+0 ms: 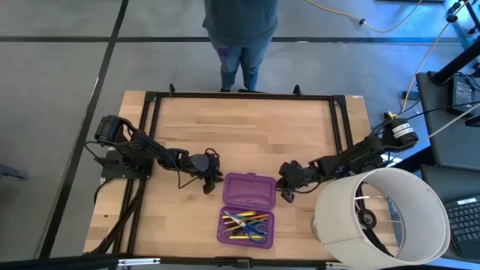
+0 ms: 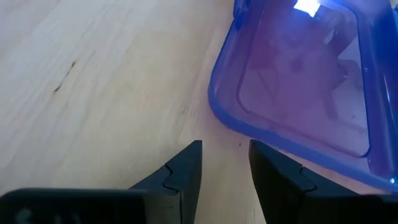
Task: Pick & place school supplies into a supply box
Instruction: Close the violet supply box
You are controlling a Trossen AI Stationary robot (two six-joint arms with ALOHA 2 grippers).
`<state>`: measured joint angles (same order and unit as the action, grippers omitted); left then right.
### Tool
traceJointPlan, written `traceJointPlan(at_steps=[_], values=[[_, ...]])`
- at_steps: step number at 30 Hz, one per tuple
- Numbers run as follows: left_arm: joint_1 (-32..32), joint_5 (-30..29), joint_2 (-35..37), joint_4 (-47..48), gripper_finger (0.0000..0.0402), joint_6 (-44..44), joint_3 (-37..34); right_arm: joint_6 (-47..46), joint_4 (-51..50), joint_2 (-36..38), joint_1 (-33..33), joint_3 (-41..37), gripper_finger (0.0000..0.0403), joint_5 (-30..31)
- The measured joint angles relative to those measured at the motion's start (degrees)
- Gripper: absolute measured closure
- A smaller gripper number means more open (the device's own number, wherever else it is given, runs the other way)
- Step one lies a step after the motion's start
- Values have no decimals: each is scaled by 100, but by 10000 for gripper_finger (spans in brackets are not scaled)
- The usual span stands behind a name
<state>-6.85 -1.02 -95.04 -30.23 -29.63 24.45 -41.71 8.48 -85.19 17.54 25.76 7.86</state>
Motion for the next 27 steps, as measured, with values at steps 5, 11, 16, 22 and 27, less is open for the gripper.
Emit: traceJointPlan(at_steps=[5,11,16,22,27], values=[[27,63,-3,-10,274,5,0,154,143,-22,0,12,316,-1],[74,125,-5,-32,274,42,-2,220,203,-176,-38,63,316,-8],[79,219,-3,-60,274,46,-7,342,312,-223,-160,63,316,-24],[63,272,4,41,274,-44,-11,493,366,-227,-339,61,316,-16],[59,298,8,149,274,-94,-7,532,401,-232,-411,61,316,-25]])
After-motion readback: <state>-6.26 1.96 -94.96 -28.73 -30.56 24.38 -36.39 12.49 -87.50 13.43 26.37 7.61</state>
